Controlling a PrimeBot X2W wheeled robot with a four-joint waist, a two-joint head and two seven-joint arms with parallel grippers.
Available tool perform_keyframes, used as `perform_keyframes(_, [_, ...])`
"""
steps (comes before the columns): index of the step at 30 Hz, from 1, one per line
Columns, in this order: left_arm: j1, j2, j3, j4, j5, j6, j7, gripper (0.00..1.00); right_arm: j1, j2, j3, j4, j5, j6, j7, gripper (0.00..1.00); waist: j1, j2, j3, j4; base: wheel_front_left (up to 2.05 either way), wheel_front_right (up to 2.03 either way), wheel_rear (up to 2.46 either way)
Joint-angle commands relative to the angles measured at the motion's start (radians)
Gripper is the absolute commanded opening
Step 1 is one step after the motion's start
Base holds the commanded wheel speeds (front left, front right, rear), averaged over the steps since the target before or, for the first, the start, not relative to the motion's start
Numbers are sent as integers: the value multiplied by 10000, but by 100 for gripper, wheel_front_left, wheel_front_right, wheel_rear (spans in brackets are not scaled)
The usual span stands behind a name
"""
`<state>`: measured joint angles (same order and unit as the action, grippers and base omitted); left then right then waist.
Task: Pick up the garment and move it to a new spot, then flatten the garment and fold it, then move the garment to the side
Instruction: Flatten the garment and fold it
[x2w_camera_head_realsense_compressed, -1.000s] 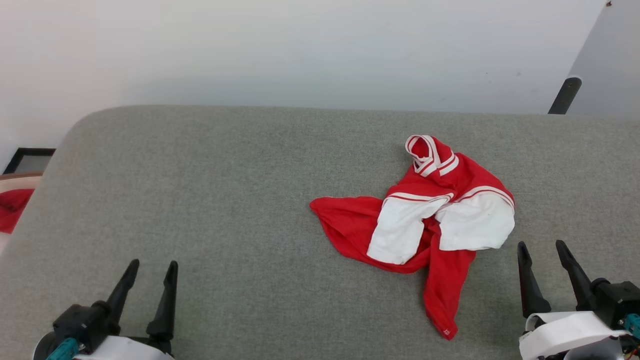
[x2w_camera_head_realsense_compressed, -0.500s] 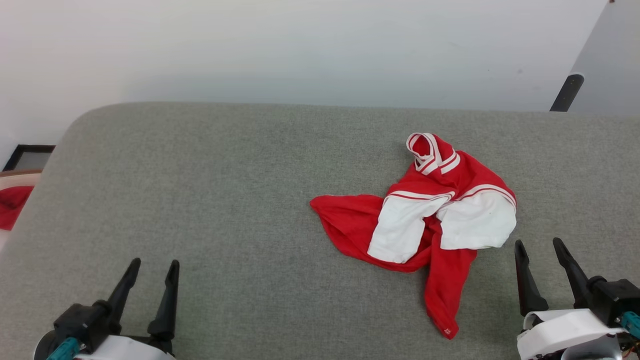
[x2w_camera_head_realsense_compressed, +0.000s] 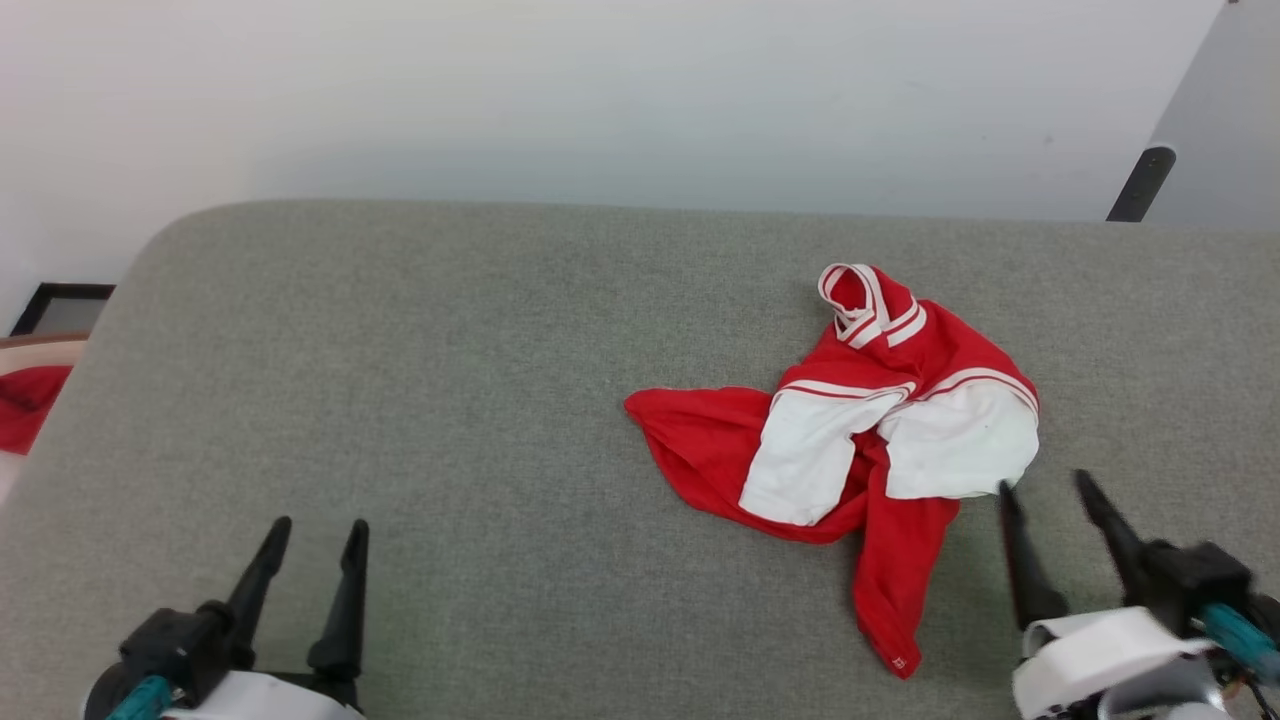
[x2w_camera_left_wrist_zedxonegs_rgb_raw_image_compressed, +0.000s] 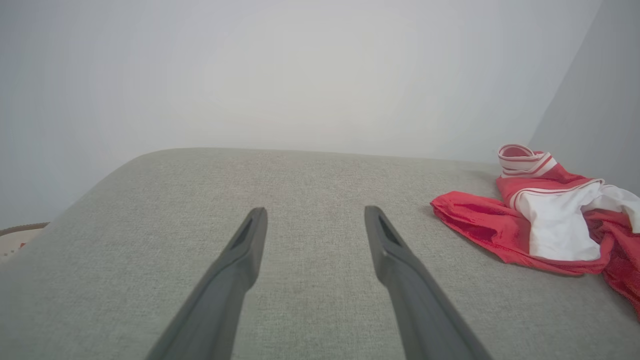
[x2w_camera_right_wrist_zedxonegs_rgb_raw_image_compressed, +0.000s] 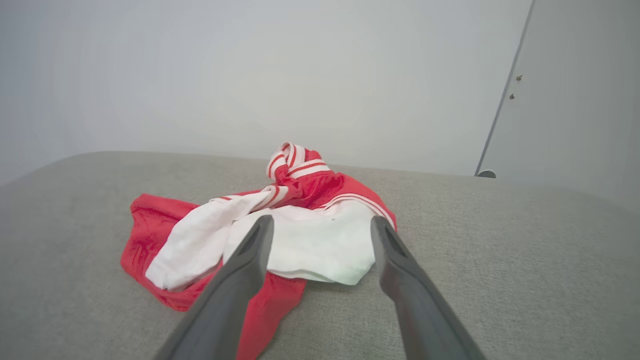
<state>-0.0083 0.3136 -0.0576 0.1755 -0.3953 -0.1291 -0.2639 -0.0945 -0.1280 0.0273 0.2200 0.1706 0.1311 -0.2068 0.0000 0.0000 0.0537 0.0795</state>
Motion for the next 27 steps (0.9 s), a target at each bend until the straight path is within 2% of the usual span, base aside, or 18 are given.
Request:
perform_keyframes(1, [67,-76,-33,-35,7,-20,-3,100,-212,-126,212,-25,-111,-7,176,100,0,0,40,2,0,0,0])
perform_keyframes(3, [95,-128,-72,-20,-57,-20,-3,100,-380,-501,933,-91,-208,-7,699,100,0,0,98,-1,0,0,0])
perform_keyframes(6, [42,-213,-192,22,-128,-20,-3,100,-736,-1468,2193,-275,-123,-8,1691,100,0,0,218,39,0,0,0])
perform_keyframes(12, [-233,-347,-474,69,-249,-20,-3,100,-1711,-3977,4559,-1347,627,-8,3714,100,0,0,568,240,0,0,0])
perform_keyframes(17, [-458,-480,-645,136,-355,-20,-3,100,-2763,-5781,5702,-2342,1347,-8,4802,100,0,0,957,407,0,0,0])
perform_keyframes(22, [-701,-597,-885,174,-471,-21,-3,100,-3701,-6621,6867,-2724,1750,-8,5347,100,0,0,1314,564,0,0,0])
perform_keyframes(27, [-918,-603,-1003,202,-558,-21,-3,100,-4426,-7024,7851,-2780,2113,-8,5551,100,0,0,1539,733,0,0,0])
